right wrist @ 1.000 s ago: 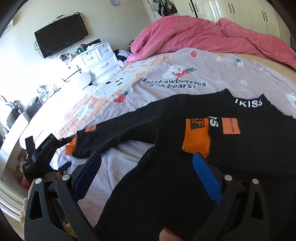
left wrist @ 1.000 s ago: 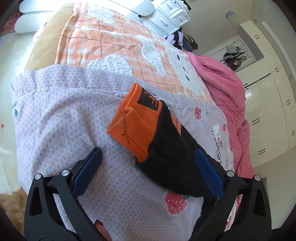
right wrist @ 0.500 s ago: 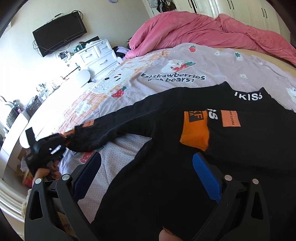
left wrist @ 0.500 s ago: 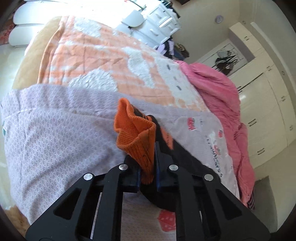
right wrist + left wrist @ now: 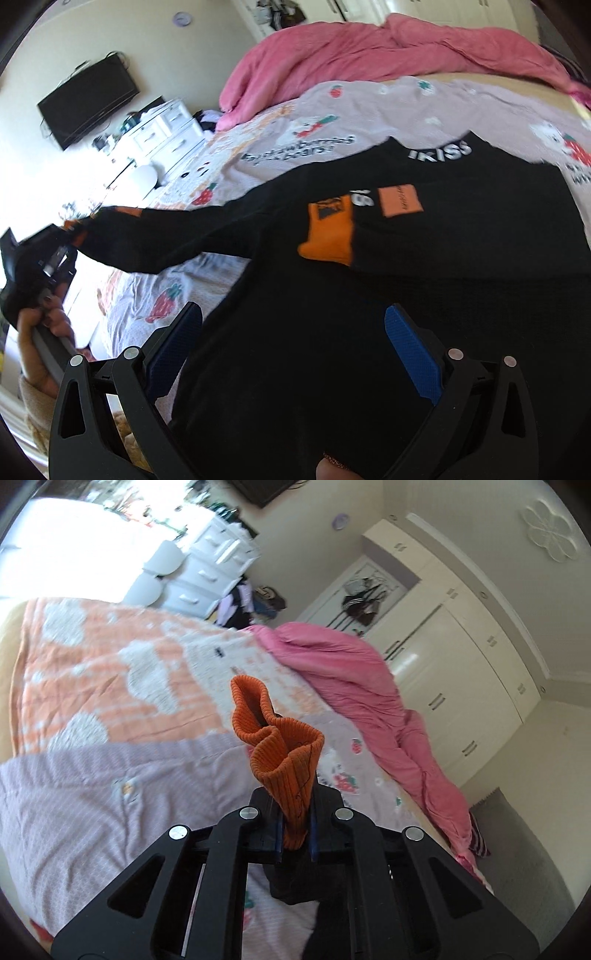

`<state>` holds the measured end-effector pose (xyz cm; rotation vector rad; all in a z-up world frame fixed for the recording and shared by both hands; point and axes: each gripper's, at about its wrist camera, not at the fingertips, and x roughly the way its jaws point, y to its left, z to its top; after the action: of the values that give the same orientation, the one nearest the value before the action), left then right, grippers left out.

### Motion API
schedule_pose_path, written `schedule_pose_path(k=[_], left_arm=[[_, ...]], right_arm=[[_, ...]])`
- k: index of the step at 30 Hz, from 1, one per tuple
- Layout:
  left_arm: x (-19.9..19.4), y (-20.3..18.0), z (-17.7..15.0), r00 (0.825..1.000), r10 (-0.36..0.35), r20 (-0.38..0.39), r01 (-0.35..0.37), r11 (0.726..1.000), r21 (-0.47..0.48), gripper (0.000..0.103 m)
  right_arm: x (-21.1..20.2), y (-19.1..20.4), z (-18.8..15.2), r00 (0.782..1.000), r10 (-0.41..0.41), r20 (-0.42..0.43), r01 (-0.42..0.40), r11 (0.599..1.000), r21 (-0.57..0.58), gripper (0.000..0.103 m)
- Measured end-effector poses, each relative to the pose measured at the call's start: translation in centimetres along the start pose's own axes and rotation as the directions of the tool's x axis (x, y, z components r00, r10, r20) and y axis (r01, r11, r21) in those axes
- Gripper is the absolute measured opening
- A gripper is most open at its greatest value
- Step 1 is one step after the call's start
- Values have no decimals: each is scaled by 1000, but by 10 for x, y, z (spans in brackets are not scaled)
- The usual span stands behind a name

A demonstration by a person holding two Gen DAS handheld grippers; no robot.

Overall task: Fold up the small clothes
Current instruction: 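Lift and carry the sleeve with the left tool across the shirt body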

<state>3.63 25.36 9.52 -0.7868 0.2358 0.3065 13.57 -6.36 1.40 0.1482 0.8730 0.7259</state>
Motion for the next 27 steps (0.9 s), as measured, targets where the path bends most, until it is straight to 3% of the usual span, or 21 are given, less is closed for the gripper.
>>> schedule_pose_path(k=[7,14,20,27], left_arm=[[7,-62,-1,993,-112,-34,114,990,86,3],[23,-111,-34,972,-204,-118,220,965,141,3],[42,-136,-69,946,-241,-216,282,941,184,3],[63,-159,-119,902,-240,-359,337,911,238,3]], right_arm=[[-24,-28,-4,998,-43,49,39,997,73,99],[-52,-58,-4,990,-99,95,85,986,142,99],[-77,-87,-6,979,-156,127,129,971,199,99],[-101,-124,-14,963,-233,136,189,941,279,99]])
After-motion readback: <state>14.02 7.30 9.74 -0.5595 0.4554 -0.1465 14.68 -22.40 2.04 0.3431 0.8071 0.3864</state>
